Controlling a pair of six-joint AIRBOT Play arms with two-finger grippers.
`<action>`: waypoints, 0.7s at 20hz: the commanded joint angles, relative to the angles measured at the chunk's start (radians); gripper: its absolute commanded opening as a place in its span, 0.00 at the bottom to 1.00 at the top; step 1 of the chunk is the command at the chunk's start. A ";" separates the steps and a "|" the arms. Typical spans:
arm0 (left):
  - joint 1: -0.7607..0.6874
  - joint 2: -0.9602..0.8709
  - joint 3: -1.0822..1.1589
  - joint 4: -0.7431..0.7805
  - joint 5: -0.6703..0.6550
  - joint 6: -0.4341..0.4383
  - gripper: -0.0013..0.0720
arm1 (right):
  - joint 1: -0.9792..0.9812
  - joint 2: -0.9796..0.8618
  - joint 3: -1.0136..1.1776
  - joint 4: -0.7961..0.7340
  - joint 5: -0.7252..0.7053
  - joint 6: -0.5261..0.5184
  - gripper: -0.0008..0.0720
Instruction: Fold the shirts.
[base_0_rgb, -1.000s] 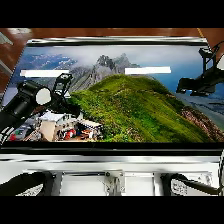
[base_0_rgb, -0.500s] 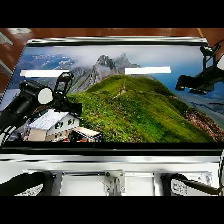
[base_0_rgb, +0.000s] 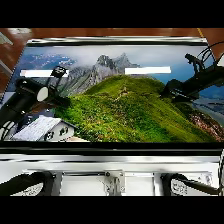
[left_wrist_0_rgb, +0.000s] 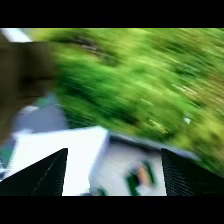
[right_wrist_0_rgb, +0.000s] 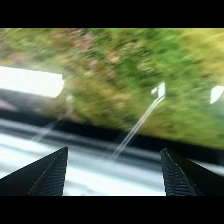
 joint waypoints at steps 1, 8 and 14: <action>0.261 -0.034 0.027 0.089 0.193 -0.117 0.98 | 0.053 0.000 0.000 0.053 0.084 0.065 0.96; 0.589 -0.390 0.315 -0.401 0.216 0.117 0.98 | 0.327 0.000 0.000 -0.187 -0.038 0.079 0.96; 0.588 -0.666 0.507 -0.401 0.078 0.117 0.98 | 0.410 0.000 0.000 -0.312 -0.031 0.085 0.96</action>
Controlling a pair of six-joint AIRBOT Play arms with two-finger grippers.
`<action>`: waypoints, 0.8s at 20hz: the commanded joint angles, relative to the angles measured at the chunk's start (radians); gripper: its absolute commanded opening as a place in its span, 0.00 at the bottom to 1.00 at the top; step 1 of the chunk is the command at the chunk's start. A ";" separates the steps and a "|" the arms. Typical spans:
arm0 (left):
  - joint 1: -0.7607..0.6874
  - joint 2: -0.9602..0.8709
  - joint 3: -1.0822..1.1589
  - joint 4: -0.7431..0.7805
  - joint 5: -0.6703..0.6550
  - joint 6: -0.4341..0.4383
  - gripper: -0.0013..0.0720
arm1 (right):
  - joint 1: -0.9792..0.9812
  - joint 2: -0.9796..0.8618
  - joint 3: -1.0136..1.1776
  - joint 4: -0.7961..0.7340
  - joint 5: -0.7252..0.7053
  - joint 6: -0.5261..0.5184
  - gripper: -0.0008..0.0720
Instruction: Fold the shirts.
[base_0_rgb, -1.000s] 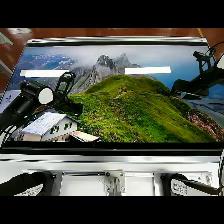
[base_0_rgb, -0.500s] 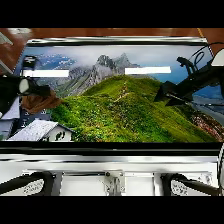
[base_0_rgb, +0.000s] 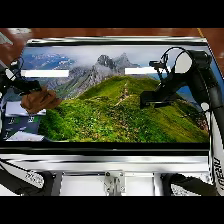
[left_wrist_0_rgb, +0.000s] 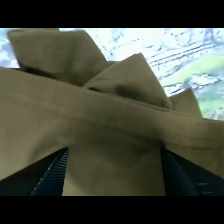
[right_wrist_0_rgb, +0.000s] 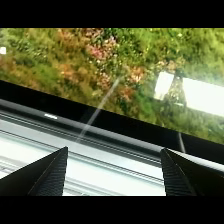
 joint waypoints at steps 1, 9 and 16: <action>0.014 -0.132 0.079 -0.040 -0.079 0.018 0.98 | 0.034 0.000 0.000 -0.062 -0.004 0.013 0.96; 0.013 -0.082 0.079 -0.194 -0.077 0.019 0.07 | 0.034 0.000 0.000 -0.158 -0.001 -0.018 0.96; -0.148 0.280 0.065 -0.253 -0.116 0.082 0.07 | 0.034 0.002 0.000 -0.330 0.000 -0.041 0.96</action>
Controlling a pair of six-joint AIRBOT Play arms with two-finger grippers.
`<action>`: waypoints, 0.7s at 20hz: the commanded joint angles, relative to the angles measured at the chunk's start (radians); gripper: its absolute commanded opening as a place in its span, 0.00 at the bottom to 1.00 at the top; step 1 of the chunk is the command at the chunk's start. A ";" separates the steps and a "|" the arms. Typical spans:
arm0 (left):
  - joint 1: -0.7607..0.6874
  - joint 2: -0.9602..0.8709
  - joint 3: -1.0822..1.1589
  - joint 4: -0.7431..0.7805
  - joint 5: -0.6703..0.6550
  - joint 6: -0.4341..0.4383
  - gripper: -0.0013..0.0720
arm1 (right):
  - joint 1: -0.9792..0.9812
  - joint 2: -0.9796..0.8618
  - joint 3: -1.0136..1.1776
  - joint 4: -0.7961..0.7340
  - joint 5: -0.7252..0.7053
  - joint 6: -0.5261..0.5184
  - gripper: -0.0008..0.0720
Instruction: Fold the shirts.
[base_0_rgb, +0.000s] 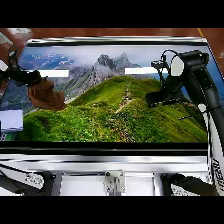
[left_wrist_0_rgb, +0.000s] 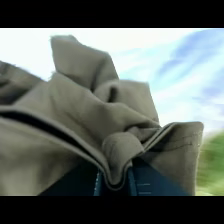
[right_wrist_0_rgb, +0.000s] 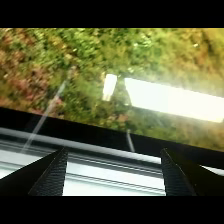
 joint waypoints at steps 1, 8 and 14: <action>-0.136 0.200 -0.024 -0.024 -0.025 0.023 0.07 | 0.001 0.004 0.001 -0.091 -0.006 -0.012 0.96; -0.743 0.372 -0.205 -0.024 -0.083 -0.024 0.07 | 0.001 0.099 0.001 -0.097 0.122 -0.076 0.96; -1.170 0.140 -0.291 -0.024 0.261 -0.142 0.07 | 0.000 0.229 0.001 -0.172 0.177 -0.102 0.96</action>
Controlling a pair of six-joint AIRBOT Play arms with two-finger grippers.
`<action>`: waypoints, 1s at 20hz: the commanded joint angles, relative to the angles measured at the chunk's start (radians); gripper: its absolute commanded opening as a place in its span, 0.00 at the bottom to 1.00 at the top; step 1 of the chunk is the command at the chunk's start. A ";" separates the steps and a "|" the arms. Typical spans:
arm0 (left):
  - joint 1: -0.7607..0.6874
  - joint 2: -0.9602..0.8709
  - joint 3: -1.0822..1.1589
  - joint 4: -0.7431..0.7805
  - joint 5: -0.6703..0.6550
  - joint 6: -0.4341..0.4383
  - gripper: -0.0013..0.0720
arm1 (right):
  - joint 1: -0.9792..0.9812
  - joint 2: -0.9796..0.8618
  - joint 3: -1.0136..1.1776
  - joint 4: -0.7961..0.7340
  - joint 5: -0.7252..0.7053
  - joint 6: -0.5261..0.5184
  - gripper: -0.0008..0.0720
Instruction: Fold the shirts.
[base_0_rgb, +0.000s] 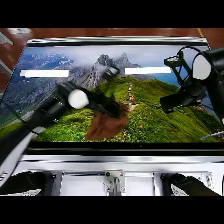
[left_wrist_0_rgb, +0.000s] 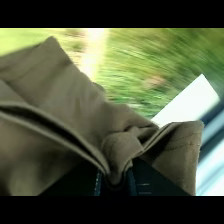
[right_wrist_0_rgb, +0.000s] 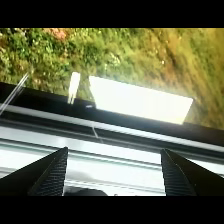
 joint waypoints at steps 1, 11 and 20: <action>-0.192 -0.138 -0.022 0.003 0.179 -0.174 0.08 | 0.000 0.064 0.001 -0.096 0.028 -0.010 0.96; 0.310 0.094 0.065 0.008 -0.406 -0.094 0.92 | -0.403 0.074 -0.022 0.142 -0.150 -0.043 0.96; 0.488 0.429 -0.855 -0.381 -0.159 -0.093 0.94 | -0.724 0.097 -0.576 0.642 -0.198 -0.202 0.96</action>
